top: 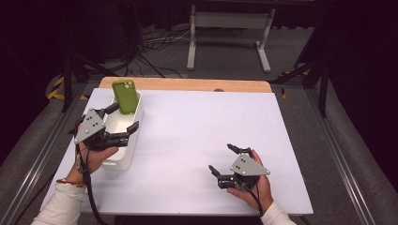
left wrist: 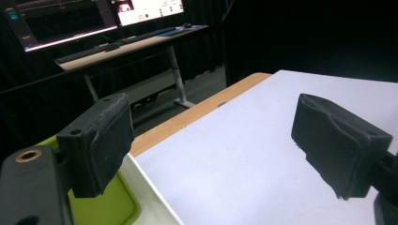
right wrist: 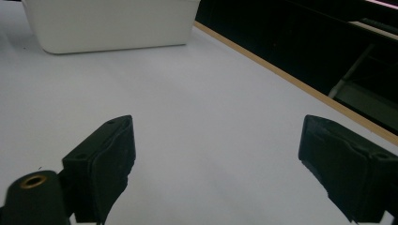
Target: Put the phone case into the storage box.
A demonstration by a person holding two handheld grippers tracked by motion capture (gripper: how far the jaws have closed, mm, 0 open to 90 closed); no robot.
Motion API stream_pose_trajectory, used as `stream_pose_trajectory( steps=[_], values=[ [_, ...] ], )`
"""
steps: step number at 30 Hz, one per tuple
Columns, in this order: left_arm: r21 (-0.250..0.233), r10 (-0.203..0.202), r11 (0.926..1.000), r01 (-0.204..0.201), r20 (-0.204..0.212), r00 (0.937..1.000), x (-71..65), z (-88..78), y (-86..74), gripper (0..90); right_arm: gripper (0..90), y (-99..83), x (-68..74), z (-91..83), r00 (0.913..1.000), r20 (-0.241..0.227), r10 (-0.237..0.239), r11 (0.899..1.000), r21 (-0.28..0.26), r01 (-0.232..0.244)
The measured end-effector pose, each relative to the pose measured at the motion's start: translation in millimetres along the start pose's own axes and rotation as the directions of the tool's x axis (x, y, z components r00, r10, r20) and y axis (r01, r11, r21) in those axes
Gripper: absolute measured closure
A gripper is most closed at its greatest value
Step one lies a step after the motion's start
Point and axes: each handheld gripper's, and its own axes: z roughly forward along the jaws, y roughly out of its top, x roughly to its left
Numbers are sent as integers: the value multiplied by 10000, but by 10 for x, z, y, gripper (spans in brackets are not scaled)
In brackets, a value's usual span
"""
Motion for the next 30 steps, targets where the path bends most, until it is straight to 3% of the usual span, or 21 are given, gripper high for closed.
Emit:
stream_pose_trajectory(
  steps=[7,19,26,30],
  values=[
    [-98,-34,9999,35,82,10000,-55,-20,16,117,121,3,0,-7,10000,29,-16,10000,-19,16],
    [-85,258,9996,-256,299,9992,-180,-59,14,88,119,11,-3,-22,10000,34,20,9999,-100,-19],
    [-422,302,9987,-287,353,9989,-244,-93,17,77,119,24,2,-36,10000,61,-10,9999,-166,11],
    [-386,246,9990,-228,448,9987,-265,-105,5,75,119,31,10,-42,10000,46,-45,9998,-197,46]
  ],
)
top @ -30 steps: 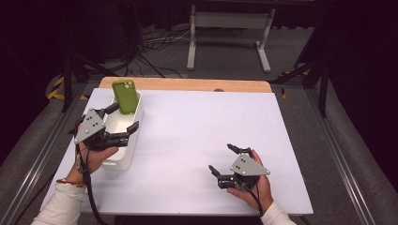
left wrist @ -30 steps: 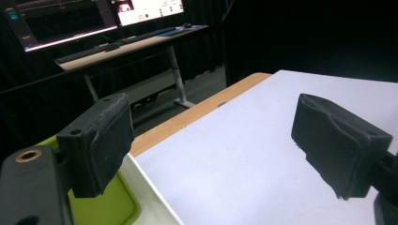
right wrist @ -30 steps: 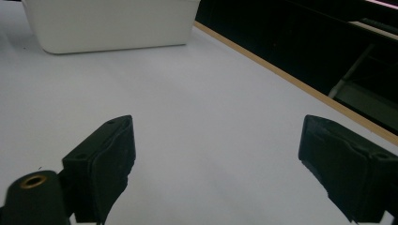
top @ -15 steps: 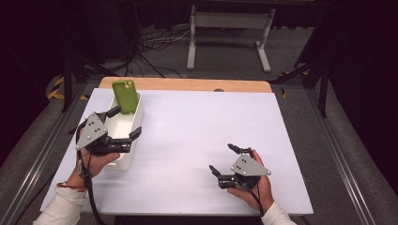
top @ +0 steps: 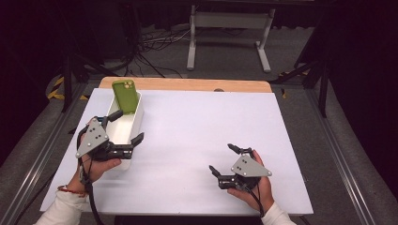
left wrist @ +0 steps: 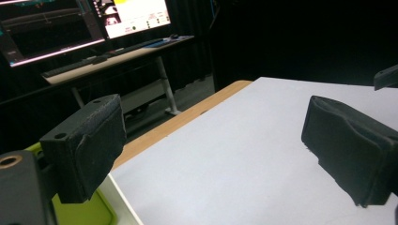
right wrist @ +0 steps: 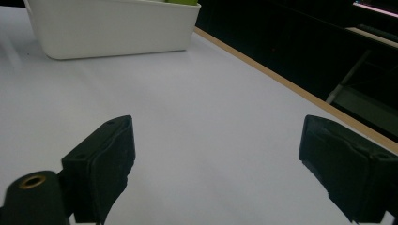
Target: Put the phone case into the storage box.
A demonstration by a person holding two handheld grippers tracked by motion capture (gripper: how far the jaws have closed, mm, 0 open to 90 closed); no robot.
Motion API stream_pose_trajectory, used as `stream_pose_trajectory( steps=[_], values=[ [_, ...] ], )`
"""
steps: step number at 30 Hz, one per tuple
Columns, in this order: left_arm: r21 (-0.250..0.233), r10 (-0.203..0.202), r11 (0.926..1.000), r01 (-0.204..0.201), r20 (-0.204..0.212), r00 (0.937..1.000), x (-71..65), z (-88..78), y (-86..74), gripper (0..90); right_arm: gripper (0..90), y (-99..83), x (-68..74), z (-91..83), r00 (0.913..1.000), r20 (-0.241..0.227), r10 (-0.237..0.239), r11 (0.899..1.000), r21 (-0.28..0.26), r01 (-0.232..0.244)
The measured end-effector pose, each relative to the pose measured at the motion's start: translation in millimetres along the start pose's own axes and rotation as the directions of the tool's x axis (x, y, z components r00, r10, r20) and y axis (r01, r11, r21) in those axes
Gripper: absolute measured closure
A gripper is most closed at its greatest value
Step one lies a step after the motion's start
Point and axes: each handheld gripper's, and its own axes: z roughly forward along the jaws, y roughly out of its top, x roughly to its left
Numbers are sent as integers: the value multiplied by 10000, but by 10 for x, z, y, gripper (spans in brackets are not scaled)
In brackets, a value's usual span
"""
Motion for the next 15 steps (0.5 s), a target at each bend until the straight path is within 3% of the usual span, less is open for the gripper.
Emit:
stream_pose_trajectory(
  steps=[9,15],
  values=[
    [-3,-72,10000,72,15,10000,-79,13,-33,68,119,7,-2,-11,10000,19,-18,10000,-45,18],
    [-28,-45,10000,46,236,9997,-146,18,-54,59,116,10,-11,-24,10000,54,-11,10000,-78,12]
  ],
)
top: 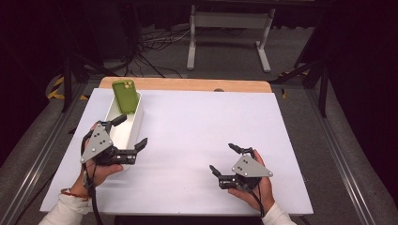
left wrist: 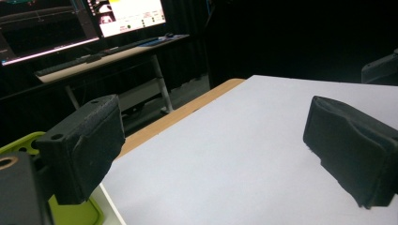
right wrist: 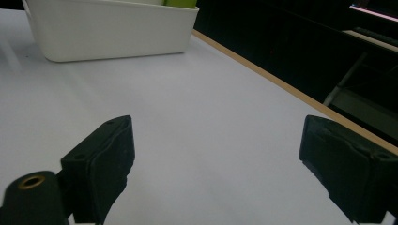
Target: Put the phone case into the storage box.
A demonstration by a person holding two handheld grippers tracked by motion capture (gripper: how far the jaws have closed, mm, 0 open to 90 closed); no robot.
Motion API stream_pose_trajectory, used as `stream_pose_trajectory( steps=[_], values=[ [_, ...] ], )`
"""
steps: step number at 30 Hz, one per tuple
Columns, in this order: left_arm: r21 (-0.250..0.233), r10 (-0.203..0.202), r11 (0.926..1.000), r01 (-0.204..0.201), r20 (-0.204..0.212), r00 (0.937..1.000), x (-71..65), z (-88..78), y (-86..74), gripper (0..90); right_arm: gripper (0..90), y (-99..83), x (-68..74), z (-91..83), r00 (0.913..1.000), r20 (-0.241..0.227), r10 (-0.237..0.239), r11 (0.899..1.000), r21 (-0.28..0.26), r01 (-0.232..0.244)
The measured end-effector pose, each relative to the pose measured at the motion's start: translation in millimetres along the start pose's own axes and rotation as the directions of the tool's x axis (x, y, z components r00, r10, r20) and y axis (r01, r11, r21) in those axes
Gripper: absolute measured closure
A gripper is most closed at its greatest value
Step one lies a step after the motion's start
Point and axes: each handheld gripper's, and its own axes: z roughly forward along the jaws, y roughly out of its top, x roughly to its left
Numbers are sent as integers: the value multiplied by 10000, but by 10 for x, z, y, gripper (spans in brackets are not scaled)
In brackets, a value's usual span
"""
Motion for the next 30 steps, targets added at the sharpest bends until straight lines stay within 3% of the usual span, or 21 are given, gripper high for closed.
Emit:
stream_pose_trajectory(
  steps=[6,24,30],
  values=[
    [56,230,9997,-230,153,9996,-84,18,-7,54,116,5,-6,-9,10000,57,23,10000,-46,-23],
    [12,257,9997,-258,450,9987,-241,23,-50,57,115,17,-12,-37,9999,126,5,9999,-104,-3],
    [6,462,9989,-463,509,9976,-288,21,-72,56,111,20,-6,-59,9999,159,-37,9999,-161,39]
  ],
)
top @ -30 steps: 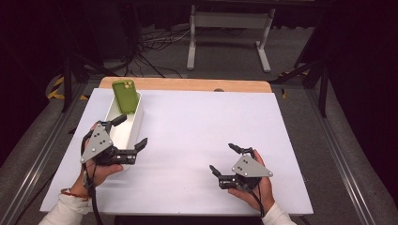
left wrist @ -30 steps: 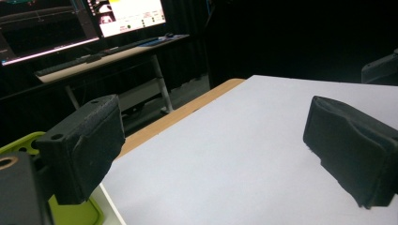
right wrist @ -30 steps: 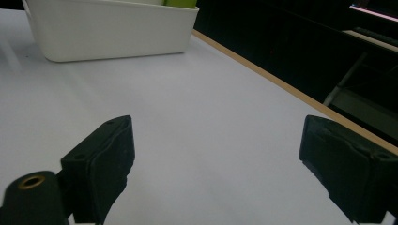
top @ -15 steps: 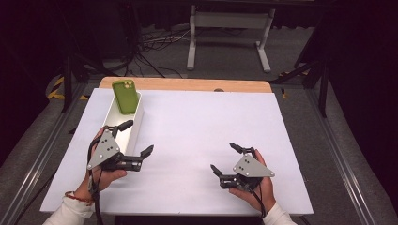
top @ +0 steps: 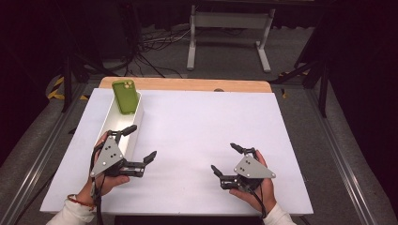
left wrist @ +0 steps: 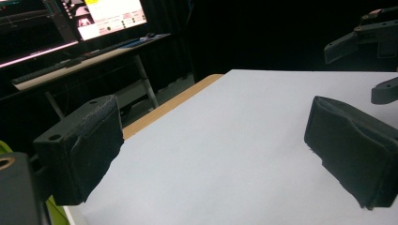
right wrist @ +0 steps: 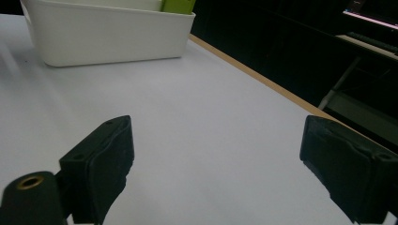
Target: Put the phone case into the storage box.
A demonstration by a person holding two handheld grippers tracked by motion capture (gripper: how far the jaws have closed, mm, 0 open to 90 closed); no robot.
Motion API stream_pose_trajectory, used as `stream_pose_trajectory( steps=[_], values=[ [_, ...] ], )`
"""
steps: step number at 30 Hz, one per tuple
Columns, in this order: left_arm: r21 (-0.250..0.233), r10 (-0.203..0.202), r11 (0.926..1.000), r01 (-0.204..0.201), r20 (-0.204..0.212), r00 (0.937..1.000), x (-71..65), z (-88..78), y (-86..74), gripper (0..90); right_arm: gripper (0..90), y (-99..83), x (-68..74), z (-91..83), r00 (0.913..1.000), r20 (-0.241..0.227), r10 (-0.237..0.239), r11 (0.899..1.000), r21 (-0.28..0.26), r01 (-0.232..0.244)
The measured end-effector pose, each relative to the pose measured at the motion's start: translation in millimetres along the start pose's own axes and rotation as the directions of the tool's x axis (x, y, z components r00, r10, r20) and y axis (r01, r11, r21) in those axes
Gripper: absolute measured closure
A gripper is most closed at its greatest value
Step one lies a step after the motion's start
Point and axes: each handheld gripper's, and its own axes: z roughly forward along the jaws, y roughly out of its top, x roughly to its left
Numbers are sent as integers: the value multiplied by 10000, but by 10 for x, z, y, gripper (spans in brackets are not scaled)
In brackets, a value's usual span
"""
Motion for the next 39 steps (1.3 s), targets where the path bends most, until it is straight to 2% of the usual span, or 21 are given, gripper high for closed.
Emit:
stream_pose_trajectory(
  steps=[7,9,10,12,13,15,24,26,28,32,33,34,39],
  values=[
    [28,110,9999,-110,39,9999,-37,-17,-24,56,108,-4,-26,-34,9999,155,-75,10000,-37,75],
    [67,100,9999,-100,94,9999,-51,-26,-30,55,108,-3,-31,-43,9998,175,-52,10000,-52,53],
    [-39,-29,10000,30,114,9999,-71,-23,-33,56,108,-2,-32,-49,9998,189,-46,10000,-47,47],
    [-41,129,9999,-128,105,9999,-82,-34,-29,55,108,0,-33,-58,9998,193,-65,10000,-43,66],
    [-46,3,10000,-2,159,9999,-100,-34,-34,53,108,1,-34,-61,9998,196,-60,10000,-53,61],
    [-32,40,10000,-40,159,9999,-123,-29,-51,46,108,2,-35,-65,9998,201,-65,10000,-45,66],
    [279,-9,9996,-3,435,9991,-194,-6,-144,42,108,4,-14,-80,9998,177,-91,10000,-38,92],
    [296,4,9996,-16,379,9993,-208,2,-165,43,108,-5,-6,-86,9998,162,-99,10000,7,99],
    [377,-191,9991,174,461,9988,-237,11,-197,45,107,-15,2,-96,9998,167,-116,9999,31,115],
    [537,-245,9983,219,484,9985,-269,20,-228,46,106,-30,14,-125,9997,188,-121,9999,43,120],
    [608,-367,9976,334,543,9979,-293,19,-246,46,105,-34,16,-128,9998,187,-117,9999,58,116],
    [586,-242,9981,214,482,9985,-294,19,-253,47,105,-39,17,-130,9997,195,-152,9999,70,151],
    [862,-135,9962,84,580,9982,-344,21,-300,50,104,-55,30,-154,9998,166,-137,9998,138,135]
  ],
)
